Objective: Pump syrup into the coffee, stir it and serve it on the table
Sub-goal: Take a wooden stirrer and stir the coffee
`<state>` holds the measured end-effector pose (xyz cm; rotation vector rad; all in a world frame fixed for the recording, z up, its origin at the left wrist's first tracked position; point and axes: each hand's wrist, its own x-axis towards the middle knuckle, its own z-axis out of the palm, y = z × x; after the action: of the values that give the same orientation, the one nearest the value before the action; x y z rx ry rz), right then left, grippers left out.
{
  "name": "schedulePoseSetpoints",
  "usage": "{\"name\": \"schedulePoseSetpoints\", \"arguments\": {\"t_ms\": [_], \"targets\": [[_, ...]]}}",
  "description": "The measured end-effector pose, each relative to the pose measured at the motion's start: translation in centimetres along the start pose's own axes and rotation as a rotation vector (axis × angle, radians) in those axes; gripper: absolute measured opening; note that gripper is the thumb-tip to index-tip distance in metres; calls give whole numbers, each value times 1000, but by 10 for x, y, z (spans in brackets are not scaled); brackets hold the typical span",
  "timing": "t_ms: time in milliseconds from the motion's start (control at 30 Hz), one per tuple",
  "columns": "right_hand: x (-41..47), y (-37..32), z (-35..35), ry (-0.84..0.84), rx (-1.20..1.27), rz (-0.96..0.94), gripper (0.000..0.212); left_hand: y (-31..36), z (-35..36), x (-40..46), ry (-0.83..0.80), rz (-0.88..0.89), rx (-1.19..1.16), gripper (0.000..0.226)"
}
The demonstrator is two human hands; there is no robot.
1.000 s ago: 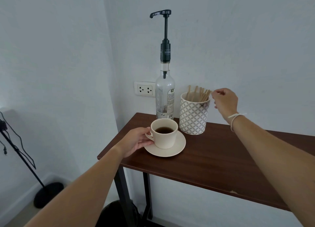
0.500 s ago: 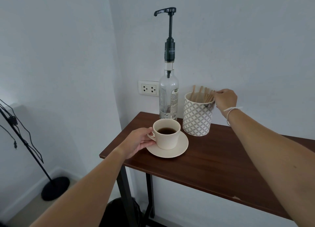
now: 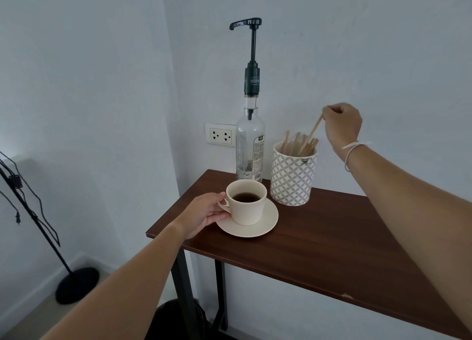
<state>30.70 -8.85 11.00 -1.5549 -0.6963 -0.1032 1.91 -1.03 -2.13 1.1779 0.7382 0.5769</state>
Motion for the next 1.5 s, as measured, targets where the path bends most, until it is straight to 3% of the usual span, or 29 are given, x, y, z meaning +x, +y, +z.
{"name": "schedulePoseSetpoints", "arguments": {"t_ms": [333,467,667,833,1033,1300,1500], "targets": [[-13,-77,-1,17,293,-132,12,-1,-1,-1,-13,-2,21,40],[-42,-83,5,-177,297,-165,12,0,-1,-1,-7,0,16,40],[-84,-63,17,-570,60,-287,6,-2,-2,0,-6,1,22,36],[-97,-52,23,-704,-97,-441,5,-2,-2,0,8,-12,33,36],[-95,-55,25,-745,-301,-522,11,-4,-4,0,10,-7,35,40],[-100,-54,35,-763,-95,-415,7,-2,-2,-2,5,-6,14,37],[-93,-53,33,-693,-370,-529,10,-3,-3,-1,0,-4,-2,39]]}}
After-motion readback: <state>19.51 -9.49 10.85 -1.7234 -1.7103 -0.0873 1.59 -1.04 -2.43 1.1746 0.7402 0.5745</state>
